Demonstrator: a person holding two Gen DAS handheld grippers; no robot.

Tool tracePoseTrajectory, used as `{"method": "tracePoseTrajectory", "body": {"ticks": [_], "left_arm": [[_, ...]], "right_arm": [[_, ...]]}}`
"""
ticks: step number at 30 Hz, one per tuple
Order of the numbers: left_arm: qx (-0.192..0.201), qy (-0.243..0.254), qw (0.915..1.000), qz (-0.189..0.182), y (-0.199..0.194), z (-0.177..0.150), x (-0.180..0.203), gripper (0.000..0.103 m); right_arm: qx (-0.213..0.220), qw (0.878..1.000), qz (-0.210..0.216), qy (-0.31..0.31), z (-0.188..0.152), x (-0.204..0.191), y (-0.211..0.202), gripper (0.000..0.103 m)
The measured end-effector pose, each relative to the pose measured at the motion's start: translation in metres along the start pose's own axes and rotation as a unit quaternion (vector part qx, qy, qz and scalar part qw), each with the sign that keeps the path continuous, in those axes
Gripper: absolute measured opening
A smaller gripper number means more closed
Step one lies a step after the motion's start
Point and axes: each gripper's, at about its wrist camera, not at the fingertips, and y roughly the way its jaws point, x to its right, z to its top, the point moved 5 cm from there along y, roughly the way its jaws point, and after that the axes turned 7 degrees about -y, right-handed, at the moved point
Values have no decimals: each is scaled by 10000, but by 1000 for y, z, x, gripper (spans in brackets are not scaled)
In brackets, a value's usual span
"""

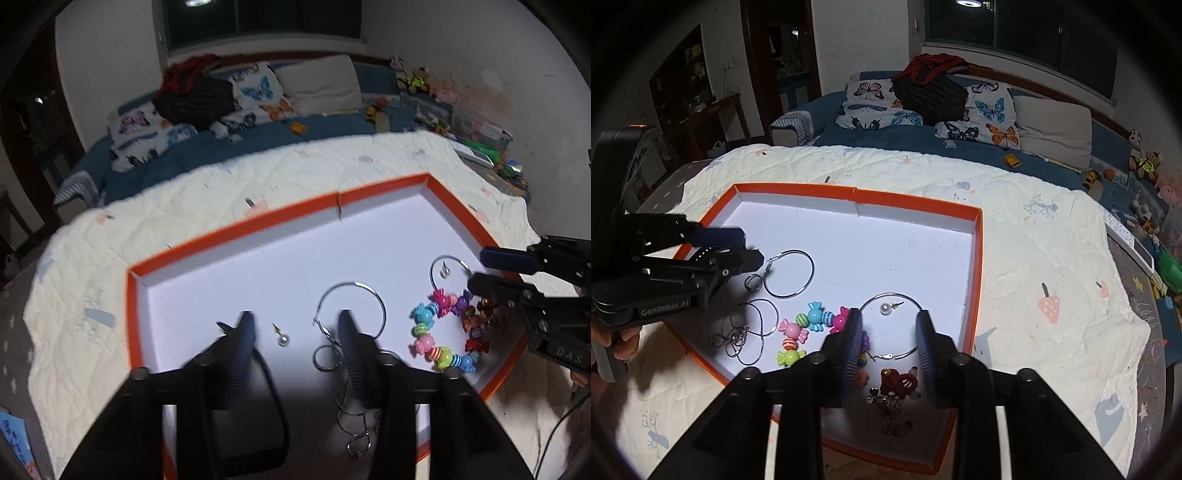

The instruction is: Organize jewelry

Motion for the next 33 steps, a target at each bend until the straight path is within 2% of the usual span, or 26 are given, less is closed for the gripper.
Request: {"method": "tracePoseTrajectory", "body": {"ticks": [7,9,13,15,20,24,33], "left_arm": [[303,-58,9987,396,-27,2,-4,74],[375,-71,9983,452,-37,-1,-5,86],[594,-100,9963,609,-58,-4,-5,95],[679,-112,9953,686,-68,-6,-5,103],[940,-218,9913,890,-98,-10,-8,103],[938,-338,9913,854,-113,-18,-11,103],[1137,-535,9856,1131,-158,-41,-15,103]], "right_arm": [[160,9999,-4,18,-4,-6,-21,43],[187,9998,-39,-26,-5,-8,-26,45],[247,9996,-102,-95,-6,-14,-37,45],[271,9995,-118,-122,-7,-16,-41,46],[388,9991,-93,-133,-8,-23,-54,48],[475,9987,-80,-148,-11,-29,-65,49],[738,9972,12,-139,-19,-46,-90,54]]}}
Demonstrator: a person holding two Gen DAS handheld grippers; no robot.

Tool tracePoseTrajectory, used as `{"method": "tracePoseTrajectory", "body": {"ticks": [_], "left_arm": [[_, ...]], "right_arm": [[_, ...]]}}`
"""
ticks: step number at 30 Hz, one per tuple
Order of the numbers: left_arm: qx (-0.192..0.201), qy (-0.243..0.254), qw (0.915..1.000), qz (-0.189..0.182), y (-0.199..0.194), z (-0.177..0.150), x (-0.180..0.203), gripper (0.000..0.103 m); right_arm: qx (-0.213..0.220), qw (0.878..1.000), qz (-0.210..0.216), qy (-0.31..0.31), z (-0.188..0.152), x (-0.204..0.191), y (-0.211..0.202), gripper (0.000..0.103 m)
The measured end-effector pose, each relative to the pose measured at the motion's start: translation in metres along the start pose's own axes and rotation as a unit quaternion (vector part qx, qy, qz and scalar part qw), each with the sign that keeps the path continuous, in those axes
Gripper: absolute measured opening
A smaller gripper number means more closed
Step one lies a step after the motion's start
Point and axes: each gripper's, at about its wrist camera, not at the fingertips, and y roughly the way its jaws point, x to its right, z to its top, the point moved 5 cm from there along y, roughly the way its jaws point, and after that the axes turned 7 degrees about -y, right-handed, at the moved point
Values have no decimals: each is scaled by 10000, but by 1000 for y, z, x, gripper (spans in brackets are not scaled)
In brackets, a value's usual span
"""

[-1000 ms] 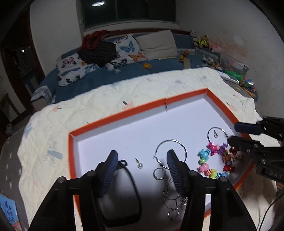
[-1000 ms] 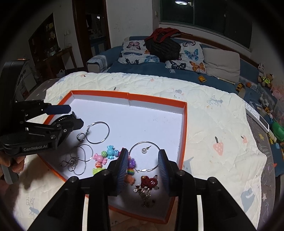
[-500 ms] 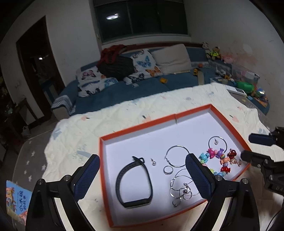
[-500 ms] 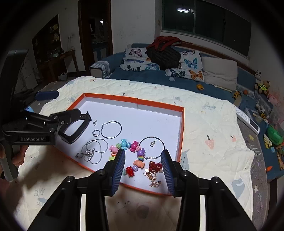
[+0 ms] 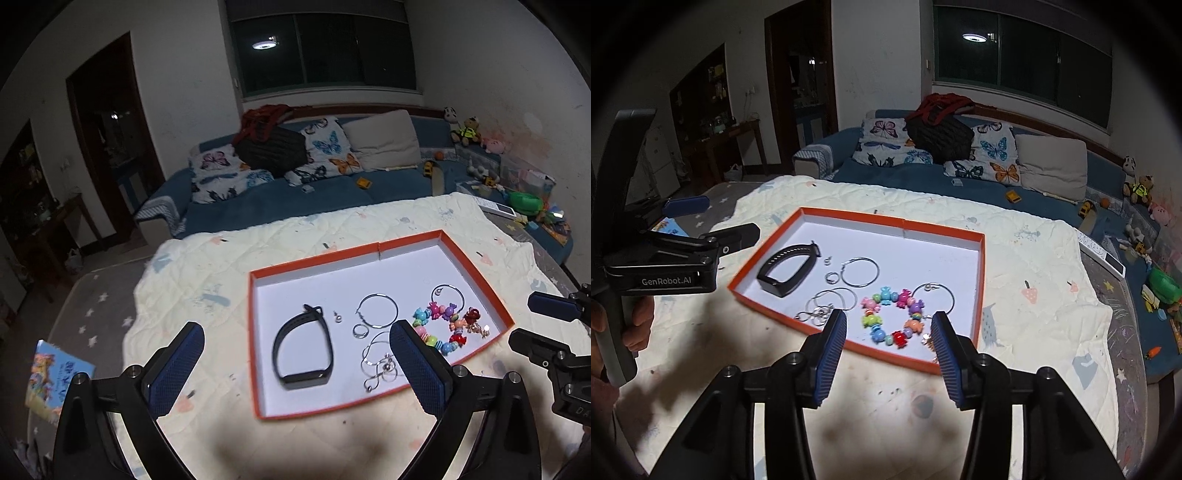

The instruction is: Organize jewelry

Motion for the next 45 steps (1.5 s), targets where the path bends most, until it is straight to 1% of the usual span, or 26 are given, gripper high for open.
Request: {"method": "tracePoseTrajectory", "body": {"ticks": [6,11,15,20,24,29,30,34,38,43,45], "left_arm": [[89,35,9998,153,-40,-16,-9,103],[14,-114,9999,107,-71,-36,-25,103],[-26,-34,9998,169,-92,-57,-34,103],[-182,-139,9997,4,-104,-79,-40,103],[-346,-86,9992,-173,-104,-92,-36,103],[-475,-96,9981,-379,-100,-103,-30,103],[-521,-118,9974,-477,-99,-107,-29,103],[-652,-160,9963,-540,-91,-113,-27,103],[-821,-315,9934,-730,-83,-120,-27,103],[-760,-257,9950,-602,-78,-121,-28,103],[-769,-266,9947,-623,-76,-121,-28,103]], "right_arm": [[54,10000,0,67,-11,-6,-11,56],[5,9999,-76,121,-20,-8,-18,58],[-44,9997,-177,136,-30,-14,-24,63],[-223,9992,-257,218,-40,-19,-25,64],[-274,9984,-460,195,-46,-24,-30,67],[-338,9979,-412,358,-51,-28,-33,70],[-352,9978,-419,366,-52,-29,-34,70],[-422,9974,-440,384,-54,-32,-33,71],[-473,9972,-463,343,-57,-36,-30,71],[-555,9968,-474,330,-61,-38,-26,71],[-560,9967,-468,362,-62,-37,-25,71]]}}
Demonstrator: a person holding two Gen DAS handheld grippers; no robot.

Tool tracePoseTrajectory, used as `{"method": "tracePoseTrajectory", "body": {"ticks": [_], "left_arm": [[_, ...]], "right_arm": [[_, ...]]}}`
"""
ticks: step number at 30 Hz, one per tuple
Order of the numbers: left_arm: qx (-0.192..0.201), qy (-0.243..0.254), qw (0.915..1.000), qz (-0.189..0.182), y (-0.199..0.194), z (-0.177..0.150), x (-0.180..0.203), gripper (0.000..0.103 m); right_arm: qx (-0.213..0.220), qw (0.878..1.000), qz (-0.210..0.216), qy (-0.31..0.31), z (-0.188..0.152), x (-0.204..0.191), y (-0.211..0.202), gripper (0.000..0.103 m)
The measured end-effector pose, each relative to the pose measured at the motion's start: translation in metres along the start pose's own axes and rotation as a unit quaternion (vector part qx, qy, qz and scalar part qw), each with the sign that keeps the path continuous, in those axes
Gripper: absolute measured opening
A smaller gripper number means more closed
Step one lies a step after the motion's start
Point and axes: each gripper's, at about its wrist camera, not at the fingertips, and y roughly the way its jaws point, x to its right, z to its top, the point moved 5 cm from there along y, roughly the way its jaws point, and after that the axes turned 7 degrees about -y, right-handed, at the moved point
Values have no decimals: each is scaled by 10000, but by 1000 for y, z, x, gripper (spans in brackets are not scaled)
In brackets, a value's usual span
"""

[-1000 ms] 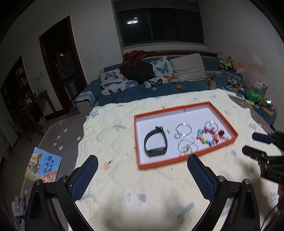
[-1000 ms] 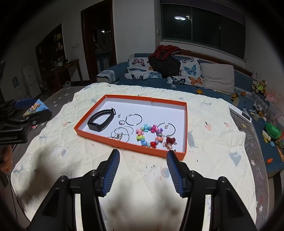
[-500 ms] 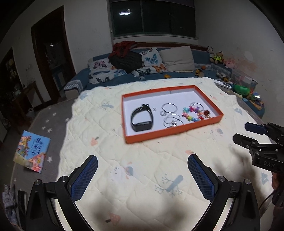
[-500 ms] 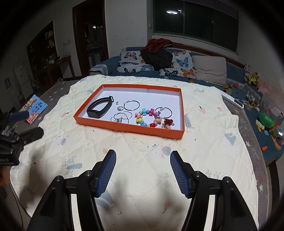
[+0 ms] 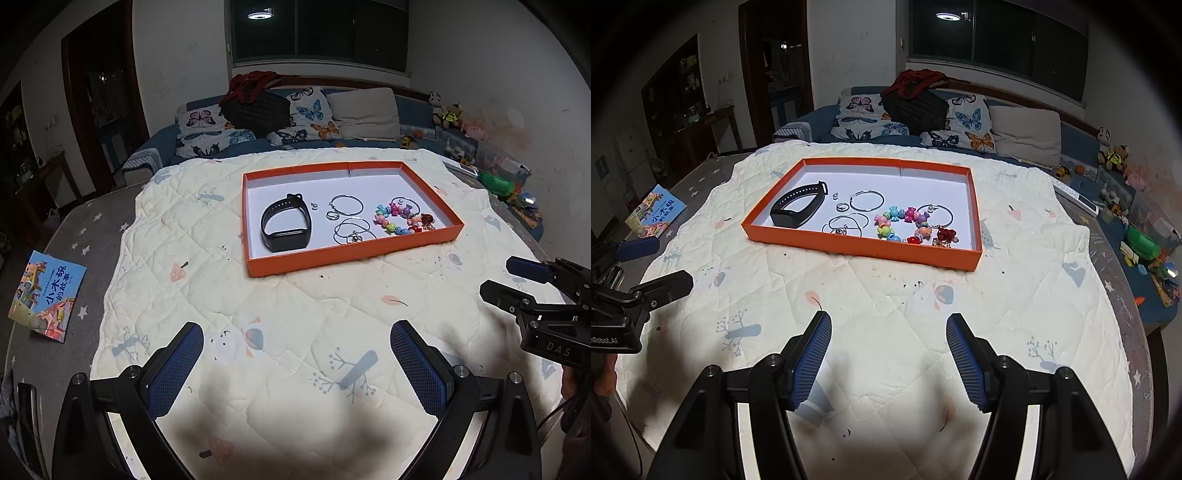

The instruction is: Organize jewelry

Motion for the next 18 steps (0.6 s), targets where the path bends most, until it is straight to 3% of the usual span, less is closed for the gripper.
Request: {"method": "tracePoseTrajectory", "body": {"ticks": [6,12,18], "left_arm": [[-120,-93,9999,-40,10,-3,0,103],[-665,-482,9966,-16,32,-10,-12,103],[-577,-584,9966,-39,35,-13,-18,103]], "right_arm": [[-46,10000,-8,28,-2,2,4,73],[-61,9999,0,107,-4,5,6,77],[-89,9999,38,89,-5,3,9,77]]}}
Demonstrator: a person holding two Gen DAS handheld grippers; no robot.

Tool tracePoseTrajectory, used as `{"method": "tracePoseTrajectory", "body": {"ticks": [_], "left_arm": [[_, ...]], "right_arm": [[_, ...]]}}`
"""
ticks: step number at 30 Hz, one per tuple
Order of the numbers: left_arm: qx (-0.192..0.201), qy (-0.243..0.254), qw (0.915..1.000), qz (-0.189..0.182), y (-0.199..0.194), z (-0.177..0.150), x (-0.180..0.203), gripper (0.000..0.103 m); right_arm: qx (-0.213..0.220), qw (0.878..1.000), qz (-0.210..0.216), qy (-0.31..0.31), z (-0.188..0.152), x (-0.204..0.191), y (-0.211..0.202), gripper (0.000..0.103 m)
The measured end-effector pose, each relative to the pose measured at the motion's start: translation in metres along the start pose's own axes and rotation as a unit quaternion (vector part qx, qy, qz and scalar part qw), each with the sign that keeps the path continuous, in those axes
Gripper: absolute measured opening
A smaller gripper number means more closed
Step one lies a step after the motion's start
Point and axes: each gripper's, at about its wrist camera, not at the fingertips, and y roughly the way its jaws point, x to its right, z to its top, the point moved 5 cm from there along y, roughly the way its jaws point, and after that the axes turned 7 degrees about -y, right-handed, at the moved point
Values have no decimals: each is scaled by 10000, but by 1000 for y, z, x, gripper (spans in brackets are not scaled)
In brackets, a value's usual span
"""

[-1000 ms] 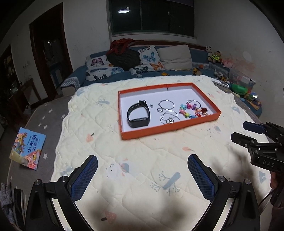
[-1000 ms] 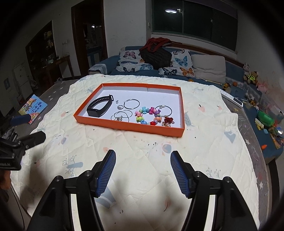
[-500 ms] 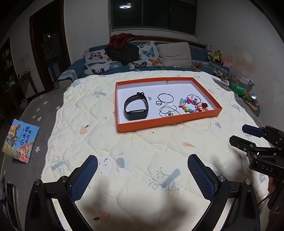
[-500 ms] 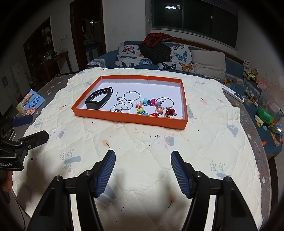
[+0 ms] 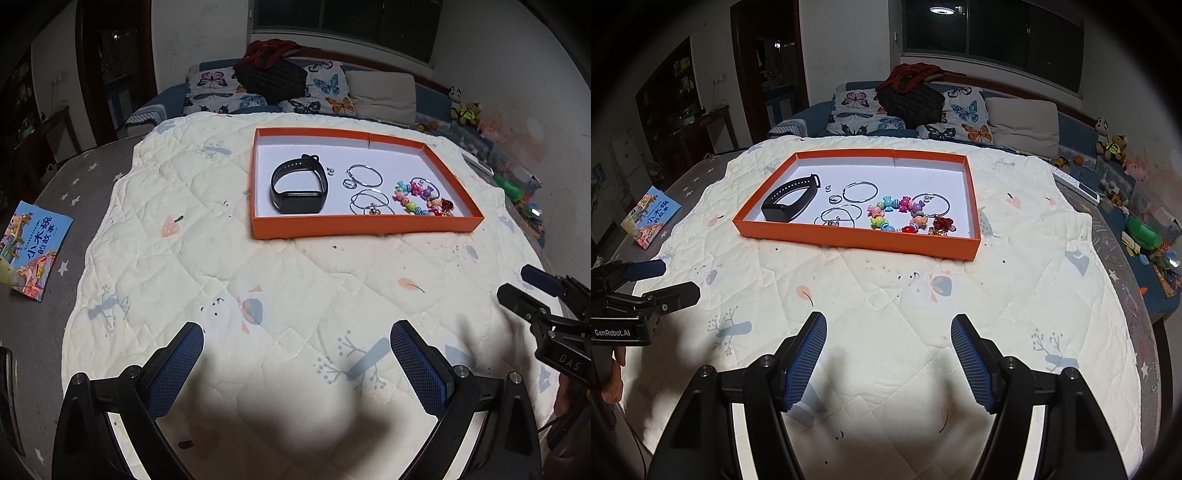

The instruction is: Organize jewelry

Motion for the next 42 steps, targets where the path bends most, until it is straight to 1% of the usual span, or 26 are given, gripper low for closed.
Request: {"method": "tracePoseTrajectory", "body": {"ticks": [3,6,11,16,18,23,25,30,32,34,38,41,42], "left_arm": [[97,123,9998,103,0,1,3,103],[229,178,9996,26,-4,2,8,103],[710,460,9963,178,-20,5,19,103],[992,567,9934,54,-32,8,28,103],[1032,649,9925,22,-34,8,32,103],[1249,922,9872,356,-36,5,39,103],[1271,991,9865,293,-37,3,43,103],[1231,895,9879,284,-35,4,42,103],[1166,785,9900,145,-35,4,39,103],[1156,738,9905,85,-35,4,37,103],[1222,791,9892,195,-36,3,37,103],[1200,829,9892,121,-36,1,40,103],[1216,847,9888,153,-36,1,40,103]], "right_arm": [[4,10000,5,-40,1,-2,1,77],[7,10000,20,-54,1,-3,1,77],[6,10000,30,-47,1,-3,2,77],[12,10000,52,-70,2,-4,3,77],[12,9999,66,-77,2,-4,3,77],[23,9999,76,-78,2,-4,3,77],[25,9999,73,-90,3,-5,2,77],[33,9999,92,-123,4,-7,2,77],[38,9999,88,-140,4,-8,2,77],[33,9998,96,-144,4,-8,2,77],[37,9998,99,-161,4,-10,2,77],[28,9998,84,-164,3,-9,3,77],[28,9998,81,-160,3,-9,3,77]]}}
